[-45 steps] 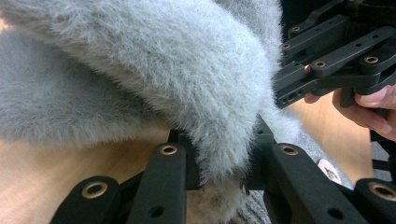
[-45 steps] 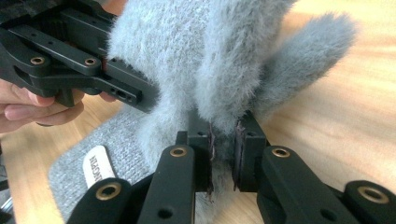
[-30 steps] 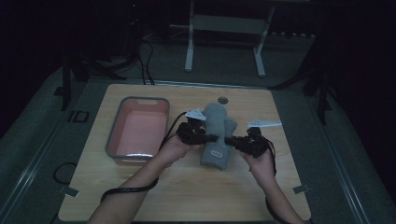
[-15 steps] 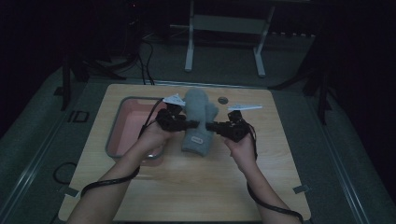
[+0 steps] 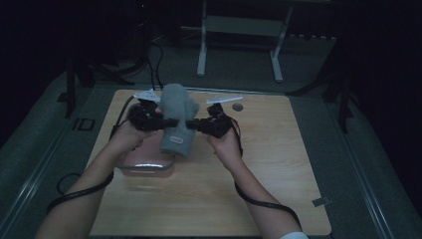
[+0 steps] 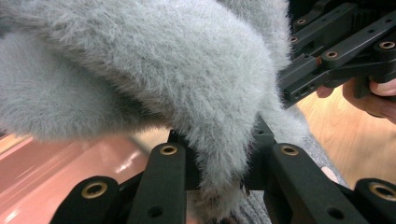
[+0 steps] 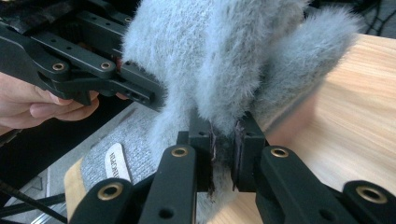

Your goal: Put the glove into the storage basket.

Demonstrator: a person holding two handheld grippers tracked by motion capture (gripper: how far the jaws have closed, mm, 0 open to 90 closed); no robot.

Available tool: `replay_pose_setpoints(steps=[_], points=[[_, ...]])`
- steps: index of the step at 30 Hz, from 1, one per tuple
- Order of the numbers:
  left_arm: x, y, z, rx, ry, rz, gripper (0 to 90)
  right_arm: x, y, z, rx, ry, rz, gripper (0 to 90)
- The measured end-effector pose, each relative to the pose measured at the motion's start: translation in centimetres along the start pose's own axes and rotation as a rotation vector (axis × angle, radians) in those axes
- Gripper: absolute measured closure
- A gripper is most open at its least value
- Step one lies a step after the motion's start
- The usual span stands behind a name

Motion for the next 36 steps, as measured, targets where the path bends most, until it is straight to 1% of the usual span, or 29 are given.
replay_pose_setpoints(steps=[4,6,8,10,11,14,15,18,20,22,23,25,26,27,29,30,32,33,34,35,36], points=[[-1.5,-1.5,1.5,-0.036,-0.005,-0.021,75.5,2.5,-1.2,-0.7,-0.014,-0.022,-0.017,80.9],[-1.7,-2.2,2.4,-0.056,-0.017,-0.035,75.5,3.7,-1.5,-0.7,-0.019,-0.035,-0.020,80.9],[-1.6,-2.8,3.4,-0.078,-0.036,-0.044,75.5,5.0,-1.5,-0.4,-0.008,-0.053,-0.018,80.9],[-1.1,-3.4,4.5,-0.102,-0.051,-0.047,75.5,6.4,-1.1,0.1,0.002,-0.074,-0.013,80.9],[-0.8,-3.7,5.0,-0.118,-0.059,-0.045,75.5,6.8,-0.9,0.3,0.005,-0.082,-0.011,80.9],[0.4,-4.4,6.6,-0.159,-0.090,-0.041,75.4,8.5,-0.1,1.2,0.000,-0.119,0.020,80.9],[0.8,-4.6,7.1,-0.170,-0.100,-0.043,75.5,9.0,0.2,1.6,0.005,-0.134,0.031,80.9],[2.0,-5.1,8.4,-0.194,-0.133,-0.048,75.4,10.3,1.2,2.5,0.011,-0.172,0.058,80.9],[2.6,-5.4,9.1,-0.201,-0.166,-0.051,75.4,11.1,1.6,3.1,0.015,-0.197,0.080,80.9],[3.2,-5.7,9.7,-0.205,-0.199,-0.057,75.3,12.0,2.0,3.6,-0.003,-0.228,0.116,80.8],[3.4,-5.8,9.9,-0.202,-0.211,-0.063,75.3,12.3,2.1,3.7,-0.011,-0.238,0.128,80.8],[3.8,-6.1,10.4,-0.215,-0.241,-0.069,75.2,12.9,2.2,3.9,-0.023,-0.263,0.163,80.0],[4.0,-6.2,10.6,-0.223,-0.246,-0.071,75.2,13.2,2.3,4.0,-0.025,-0.280,0.180,79.3],[4.2,-6.4,10.7,-0.237,-0.256,-0.074,75.1,13.4,2.4,4.0,-0.027,-0.284,0.193,78.4],[4.7,-6.5,11.1,-0.253,-0.281,-0.077,75.0,13.6,2.3,4.0,-0.045,-0.292,0.212,73.6],[4.9,-6.6,11.3,-0.256,-0.299,-0.078,74.8,13.6,2.2,4.0,-0.048,-0.294,0.218,70.6],[5.4,-6.7,11.6,-0.266,-0.325,-0.086,74.3,13.5,1.9,3.9,-0.054,-0.307,0.214,59.7],[5.5,-6.7,11.6,-0.270,-0.336,-0.090,74.2,13.4,1.7,3.9,-0.065,-0.315,0.224,58.5],[5.7,-6.7,11.7,-0.270,-0.357,-0.099,73.8,13.3,1.7,3.9,-0.083,-0.312,0.232,58.0],[6.0,-6.8,11.9,-0.263,-0.377,-0.109,73.5,13.1,1.6,3.8,-0.088,-0.303,0.236,57.3],[6.1,-6.8,11.9,-0.259,-0.387,-0.117,73.1,12.8,1.5,3.6,-0.087,-0.293,0.224,55.8]])
Point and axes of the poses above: each handheld gripper's, and its own axes: x roughly forward along the jaws, z roughly out of its underside, y roughly to its right, the point moved 7 cm from there along x, roughly forward along the jaws, and after that the axes turned 7 degrees about x, right-handed, at the moved point
